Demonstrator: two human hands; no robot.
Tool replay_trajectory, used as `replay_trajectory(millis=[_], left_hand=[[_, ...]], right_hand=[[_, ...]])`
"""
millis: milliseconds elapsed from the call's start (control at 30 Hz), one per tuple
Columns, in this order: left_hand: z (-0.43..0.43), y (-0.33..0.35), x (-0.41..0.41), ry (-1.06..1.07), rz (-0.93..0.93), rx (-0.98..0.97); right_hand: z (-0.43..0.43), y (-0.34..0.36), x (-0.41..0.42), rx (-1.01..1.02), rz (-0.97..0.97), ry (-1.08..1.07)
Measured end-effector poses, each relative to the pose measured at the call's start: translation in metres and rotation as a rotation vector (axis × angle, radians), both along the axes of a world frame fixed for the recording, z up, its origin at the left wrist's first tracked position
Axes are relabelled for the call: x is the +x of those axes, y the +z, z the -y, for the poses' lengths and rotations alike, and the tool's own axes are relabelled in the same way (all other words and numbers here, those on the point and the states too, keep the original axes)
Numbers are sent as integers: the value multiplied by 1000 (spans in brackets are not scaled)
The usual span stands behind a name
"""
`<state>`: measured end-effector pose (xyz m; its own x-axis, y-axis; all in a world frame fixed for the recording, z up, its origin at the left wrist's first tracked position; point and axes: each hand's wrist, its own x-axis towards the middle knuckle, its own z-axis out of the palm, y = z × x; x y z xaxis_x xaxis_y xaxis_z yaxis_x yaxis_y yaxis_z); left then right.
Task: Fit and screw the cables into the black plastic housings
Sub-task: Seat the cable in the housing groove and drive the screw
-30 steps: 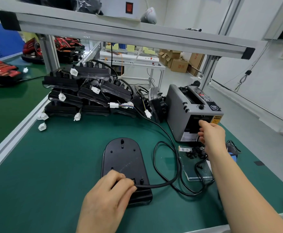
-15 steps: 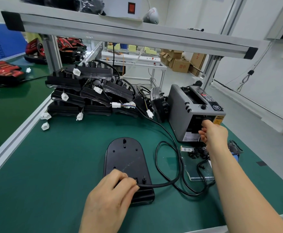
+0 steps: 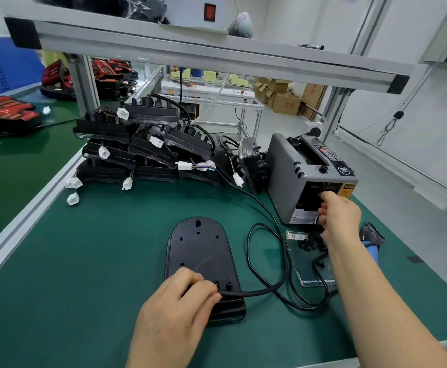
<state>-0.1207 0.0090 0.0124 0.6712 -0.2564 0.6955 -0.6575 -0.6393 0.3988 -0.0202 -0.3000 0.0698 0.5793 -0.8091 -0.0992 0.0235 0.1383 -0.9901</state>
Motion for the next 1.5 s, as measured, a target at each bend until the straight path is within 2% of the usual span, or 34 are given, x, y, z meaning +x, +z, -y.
replay_trajectory(millis=[67, 167, 333, 400, 500, 633, 867, 1133, 1500], left_hand=[[-1, 1, -1, -4, -13, 1], [-2, 3, -1, -18, -43, 7], [-6, 11, -2, -63, -120, -31], [-9, 15, -1, -86, -182, -92], [-14, 18, 0, -77, -314, -267], [-26, 15, 15, 128, -423, -459], [-36, 2, 32, 97, -610, -310], [-37, -1, 31, 76, -618, -356], [-36, 0, 29, 108, -615, -404]], right_hand=[[-3, 1, -10, 27, 12, 80], [-16, 5, -28, 39, 48, 312], [-49, 15, -48, -124, 10, 689], [-66, 19, -50, -196, -13, 781], [-92, 23, -50, -413, -100, 948], [-125, 18, -44, -607, -173, 1138], [-166, 11, -28, -889, -208, 1270], [-174, 3, -23, -957, -300, 1282], [-180, 3, -26, -1070, -308, 1251]])
